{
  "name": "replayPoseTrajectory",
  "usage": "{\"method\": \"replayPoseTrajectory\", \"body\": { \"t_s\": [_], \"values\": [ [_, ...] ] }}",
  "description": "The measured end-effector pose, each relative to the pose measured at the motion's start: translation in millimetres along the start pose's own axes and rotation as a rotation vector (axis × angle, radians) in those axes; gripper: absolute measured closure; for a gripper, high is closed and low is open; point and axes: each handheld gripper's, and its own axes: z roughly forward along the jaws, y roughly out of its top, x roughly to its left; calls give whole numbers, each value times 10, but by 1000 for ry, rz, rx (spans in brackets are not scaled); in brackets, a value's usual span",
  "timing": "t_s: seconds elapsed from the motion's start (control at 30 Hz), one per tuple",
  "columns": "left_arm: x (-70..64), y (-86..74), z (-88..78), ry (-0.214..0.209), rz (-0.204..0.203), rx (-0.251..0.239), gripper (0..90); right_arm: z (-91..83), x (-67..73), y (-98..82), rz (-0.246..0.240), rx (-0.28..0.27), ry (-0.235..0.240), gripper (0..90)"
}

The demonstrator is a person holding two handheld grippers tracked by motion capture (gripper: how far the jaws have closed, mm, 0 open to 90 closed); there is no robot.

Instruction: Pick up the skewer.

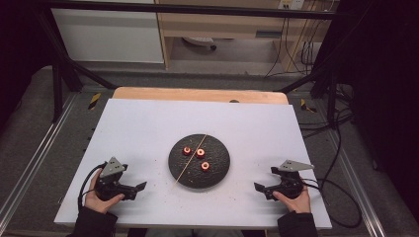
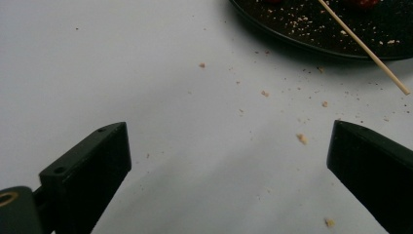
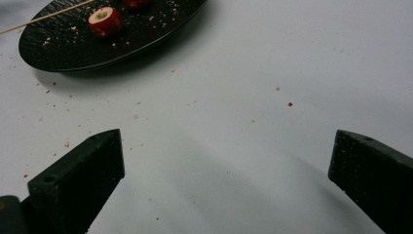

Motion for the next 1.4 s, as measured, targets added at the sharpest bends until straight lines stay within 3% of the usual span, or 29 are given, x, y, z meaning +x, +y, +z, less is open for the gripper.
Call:
{"method": "replayPoseTrajectory", "body": {
  "t_s": [0.5, 0.93, 1.4],
  "values": [
    [-121, 71, 23, 4, 22, 6, 23, 9, 6, -2, 3, 0, -1, 7],
    [-199, 160, 42, 0, 12, 5, 29, 11, 5, -2, -1, 6, -6, 7],
    [-330, 393, 102, 11, 22, 25, 40, -5, 3, 3, -4, 5, -8, 7]
  ]
}}
